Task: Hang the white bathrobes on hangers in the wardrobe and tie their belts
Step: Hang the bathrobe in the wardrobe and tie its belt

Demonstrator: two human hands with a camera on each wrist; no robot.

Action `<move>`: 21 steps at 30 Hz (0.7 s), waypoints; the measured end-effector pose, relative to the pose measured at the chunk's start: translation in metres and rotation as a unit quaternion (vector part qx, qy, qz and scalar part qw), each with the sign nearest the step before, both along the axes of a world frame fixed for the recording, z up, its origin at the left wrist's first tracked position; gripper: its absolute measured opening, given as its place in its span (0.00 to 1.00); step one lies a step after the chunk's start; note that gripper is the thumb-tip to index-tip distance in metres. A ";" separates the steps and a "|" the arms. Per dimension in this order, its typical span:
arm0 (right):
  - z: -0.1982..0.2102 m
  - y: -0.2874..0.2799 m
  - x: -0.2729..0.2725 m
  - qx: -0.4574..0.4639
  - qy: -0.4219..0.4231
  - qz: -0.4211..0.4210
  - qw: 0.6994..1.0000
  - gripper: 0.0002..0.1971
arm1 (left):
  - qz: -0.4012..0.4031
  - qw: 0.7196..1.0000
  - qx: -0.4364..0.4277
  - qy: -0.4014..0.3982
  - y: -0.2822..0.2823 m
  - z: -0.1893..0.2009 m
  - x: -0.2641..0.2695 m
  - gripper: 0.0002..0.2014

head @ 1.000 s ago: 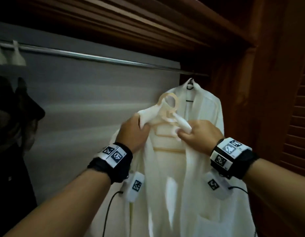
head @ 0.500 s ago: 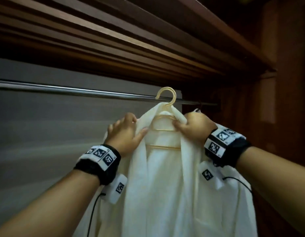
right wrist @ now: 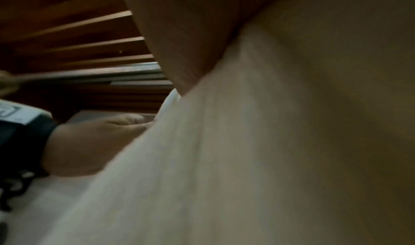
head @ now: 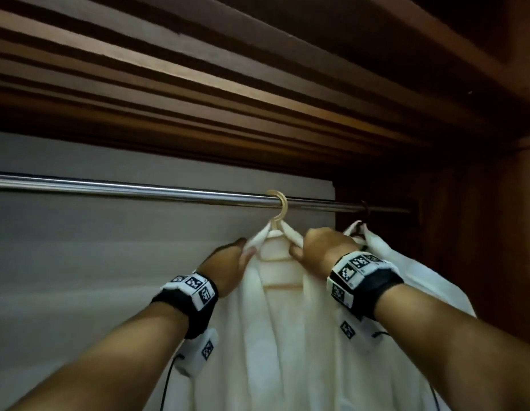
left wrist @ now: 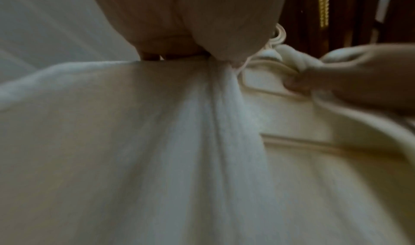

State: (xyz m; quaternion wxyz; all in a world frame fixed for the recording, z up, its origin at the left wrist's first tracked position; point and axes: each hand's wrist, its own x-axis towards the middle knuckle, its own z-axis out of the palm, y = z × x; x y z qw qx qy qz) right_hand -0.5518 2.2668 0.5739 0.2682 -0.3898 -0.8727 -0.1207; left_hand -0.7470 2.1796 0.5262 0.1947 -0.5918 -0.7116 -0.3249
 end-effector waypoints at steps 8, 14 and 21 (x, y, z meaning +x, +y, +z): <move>-0.027 0.028 0.001 -0.022 0.063 0.094 0.993 0.20 | -0.007 0.995 0.096 0.020 0.011 0.016 0.029 0.23; -0.063 0.033 0.018 0.018 0.311 0.152 0.938 0.18 | -0.017 0.998 0.047 0.038 0.002 0.016 0.017 0.25; -0.089 0.007 -0.016 -0.009 0.166 0.032 0.986 0.55 | 0.043 0.984 0.057 0.163 0.009 0.006 0.013 0.17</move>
